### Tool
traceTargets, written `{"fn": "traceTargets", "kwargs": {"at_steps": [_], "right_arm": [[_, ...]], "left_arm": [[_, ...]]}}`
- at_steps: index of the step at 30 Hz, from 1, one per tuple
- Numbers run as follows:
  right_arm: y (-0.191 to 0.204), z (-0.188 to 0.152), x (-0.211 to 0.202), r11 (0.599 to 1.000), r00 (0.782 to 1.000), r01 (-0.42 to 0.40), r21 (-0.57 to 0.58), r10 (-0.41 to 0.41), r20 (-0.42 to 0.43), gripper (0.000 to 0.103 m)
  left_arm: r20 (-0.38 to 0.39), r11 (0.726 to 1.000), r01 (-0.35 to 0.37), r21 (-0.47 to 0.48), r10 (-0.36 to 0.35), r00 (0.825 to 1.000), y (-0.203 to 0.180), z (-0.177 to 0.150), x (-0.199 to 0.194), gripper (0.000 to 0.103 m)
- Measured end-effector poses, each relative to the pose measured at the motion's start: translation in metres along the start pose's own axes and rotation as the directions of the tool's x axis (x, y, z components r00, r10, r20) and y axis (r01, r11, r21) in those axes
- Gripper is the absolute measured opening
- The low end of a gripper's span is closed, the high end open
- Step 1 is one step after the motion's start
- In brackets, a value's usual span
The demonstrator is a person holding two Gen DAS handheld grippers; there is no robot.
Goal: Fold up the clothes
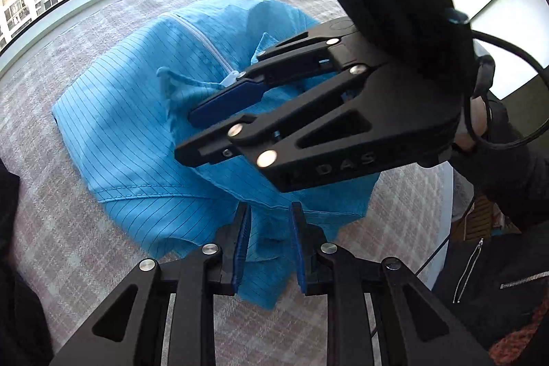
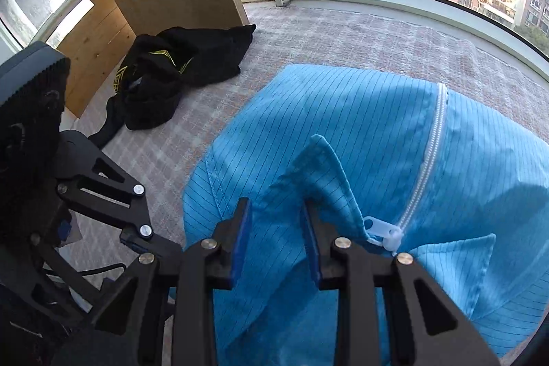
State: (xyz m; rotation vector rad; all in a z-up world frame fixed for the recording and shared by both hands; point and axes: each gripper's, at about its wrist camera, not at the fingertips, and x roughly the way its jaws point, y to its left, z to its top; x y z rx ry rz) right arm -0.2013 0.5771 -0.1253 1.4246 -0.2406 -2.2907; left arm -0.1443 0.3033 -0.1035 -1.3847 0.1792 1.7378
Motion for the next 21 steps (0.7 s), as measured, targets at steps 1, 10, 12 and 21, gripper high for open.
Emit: {"fn": "traceTargets", "kwargs": {"at_steps": [1, 10, 12, 21], "right_arm": [[-0.005, 0.0, -0.013, 0.999, 0.999, -0.03, 0.033, 0.029, 0.039, 0.029], [-0.04, -0.017, -0.042, 0.988, 0.997, 0.058, 0.145, -0.065, 0.045, 0.029], [-0.033, -0.029, -0.043, 0.991, 0.997, 0.059, 0.122, -0.064, 0.034, 0.029], [0.001, -0.088, -0.033, 0.994, 0.999, 0.054, 0.099, -0.053, -0.012, 0.029]], "left_arm": [[0.005, 1.0, 0.01, -0.009, -0.01, 1.0, 0.003, -0.001, -0.001, 0.02], [0.032, 1.0, -0.026, 0.003, 0.026, 0.999, 0.017, 0.023, 0.002, 0.02], [0.03, 1.0, -0.022, 0.012, 0.022, 0.999, 0.015, 0.022, -0.001, 0.02], [0.048, 0.999, -0.004, 0.049, 0.002, 0.999, -0.01, 0.032, -0.014, 0.021]]}}
